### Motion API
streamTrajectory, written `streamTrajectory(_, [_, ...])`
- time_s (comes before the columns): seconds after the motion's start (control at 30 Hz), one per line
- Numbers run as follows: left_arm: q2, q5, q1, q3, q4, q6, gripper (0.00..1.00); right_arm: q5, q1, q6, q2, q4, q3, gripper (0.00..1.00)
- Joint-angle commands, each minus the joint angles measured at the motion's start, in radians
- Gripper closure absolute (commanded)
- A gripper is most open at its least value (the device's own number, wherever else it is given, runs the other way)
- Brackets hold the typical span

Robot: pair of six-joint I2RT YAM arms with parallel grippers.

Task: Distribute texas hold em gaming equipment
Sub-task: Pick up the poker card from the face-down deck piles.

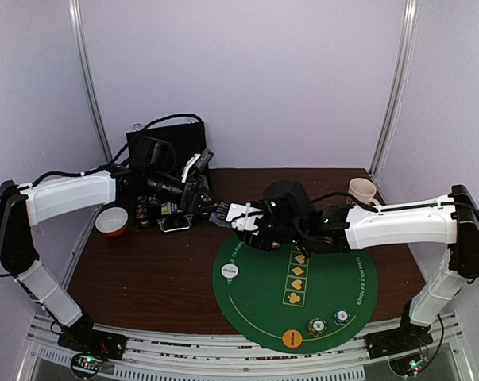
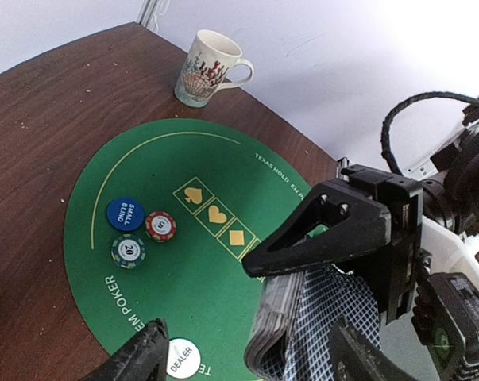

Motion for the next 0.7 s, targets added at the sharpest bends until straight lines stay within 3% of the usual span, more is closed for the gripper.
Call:
streamTrajectory(0.0, [-0.013, 0.014, 0.009, 0.042, -0.007, 0.005, 0.26, 0.023, -0.007, -0.002, -0.021, 0.025, -0.005, 0.54])
streamTrajectory(0.1, [-0.015, -0.017, 0.009, 0.049, -0.071, 0.028, 0.27, 0.037, -0.009, -0.008, -0.018, 0.026, -0.001, 0.55])
streamTrajectory(0.23, [-0.024, -0.026, 0.009, 0.053, -0.112, 0.055, 0.35, 0.041, -0.010, -0.018, -0.010, 0.019, 0.006, 0.55])
streamTrajectory(0.47, [-0.031, -0.030, 0.006, 0.065, -0.109, 0.064, 0.64, 0.043, -0.011, -0.018, -0.003, 0.020, 0.009, 0.55])
streamTrajectory(0.67, [-0.032, -0.019, 0.007, 0.070, -0.107, 0.065, 0.79, 0.049, -0.012, -0.016, -0.005, 0.019, 0.005, 0.55])
